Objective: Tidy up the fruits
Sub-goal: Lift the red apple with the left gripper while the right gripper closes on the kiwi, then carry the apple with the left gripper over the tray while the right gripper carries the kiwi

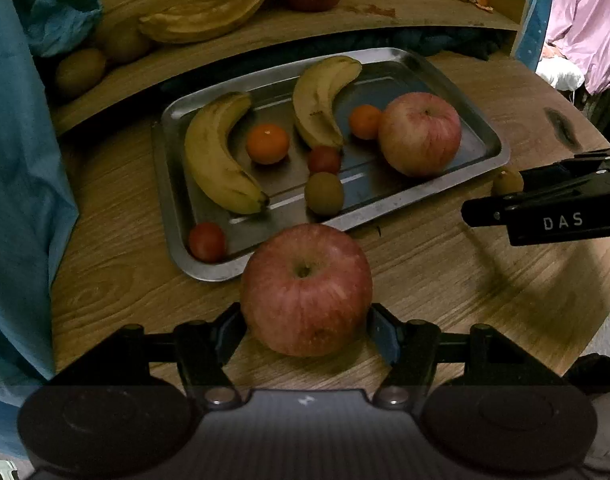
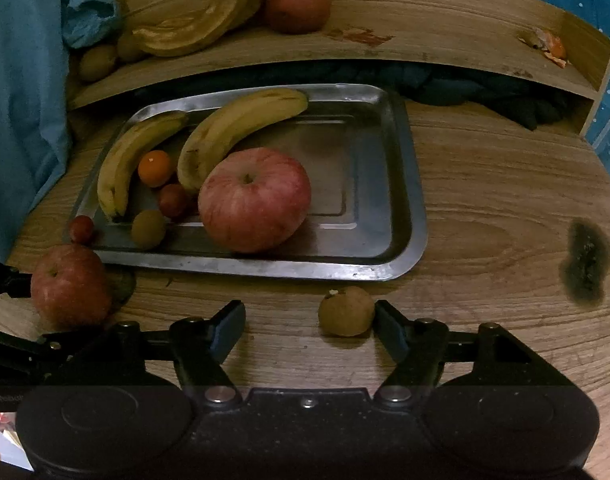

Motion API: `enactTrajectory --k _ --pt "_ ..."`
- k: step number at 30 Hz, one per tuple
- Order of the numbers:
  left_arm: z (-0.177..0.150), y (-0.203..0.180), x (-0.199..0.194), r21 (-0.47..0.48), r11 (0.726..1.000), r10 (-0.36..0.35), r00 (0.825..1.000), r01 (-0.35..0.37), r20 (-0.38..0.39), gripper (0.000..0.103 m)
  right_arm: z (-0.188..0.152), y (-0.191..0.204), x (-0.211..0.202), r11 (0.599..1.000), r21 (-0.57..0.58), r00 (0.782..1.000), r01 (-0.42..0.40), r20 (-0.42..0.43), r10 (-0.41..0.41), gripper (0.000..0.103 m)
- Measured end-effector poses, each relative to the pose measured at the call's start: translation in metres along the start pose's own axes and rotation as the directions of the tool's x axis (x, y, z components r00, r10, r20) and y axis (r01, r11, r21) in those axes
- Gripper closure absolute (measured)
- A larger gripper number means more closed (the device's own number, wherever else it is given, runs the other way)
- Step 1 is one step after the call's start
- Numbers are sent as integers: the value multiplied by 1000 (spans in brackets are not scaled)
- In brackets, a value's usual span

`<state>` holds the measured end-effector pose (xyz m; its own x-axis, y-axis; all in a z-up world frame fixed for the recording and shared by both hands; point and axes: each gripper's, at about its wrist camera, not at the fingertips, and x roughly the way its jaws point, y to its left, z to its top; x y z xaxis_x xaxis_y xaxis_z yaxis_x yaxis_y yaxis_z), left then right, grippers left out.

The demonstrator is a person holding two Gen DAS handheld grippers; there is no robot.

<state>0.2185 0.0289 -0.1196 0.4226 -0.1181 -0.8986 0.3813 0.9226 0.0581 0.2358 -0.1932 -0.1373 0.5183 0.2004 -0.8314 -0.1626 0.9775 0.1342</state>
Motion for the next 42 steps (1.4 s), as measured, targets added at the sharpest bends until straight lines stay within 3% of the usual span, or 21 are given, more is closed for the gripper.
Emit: enactTrajectory --k 20,26,28,30,33,42 --pt "0 2 2 49 999 -16 1000 16 1 35 -5 22 -3 1000 -14 1000 -23 -1 23 51" --pt "0 4 2 68 997 -27 1000 27 2 35 -4 23 -2 1000 -1 1000 -15 4 15 52" --pt "0 5 1 72 997 -31 1000 31 3 35 -3 25 0 1000 -3 1000 -9 7 9 55" --pt "0 5 1 75 997 -35 999 35 4 35 -2 26 1 1000 -6 1000 -5 12 5 67" --pt "-1 6 1 74 996 -40 999 40 8 35 0 27 2 1000 -10 1000 -4 10 4 72" --pt "-3 11 1 71 995 -69 997 67 21 36 -4 46 1 997 -62 999 -51 -17 50 72"
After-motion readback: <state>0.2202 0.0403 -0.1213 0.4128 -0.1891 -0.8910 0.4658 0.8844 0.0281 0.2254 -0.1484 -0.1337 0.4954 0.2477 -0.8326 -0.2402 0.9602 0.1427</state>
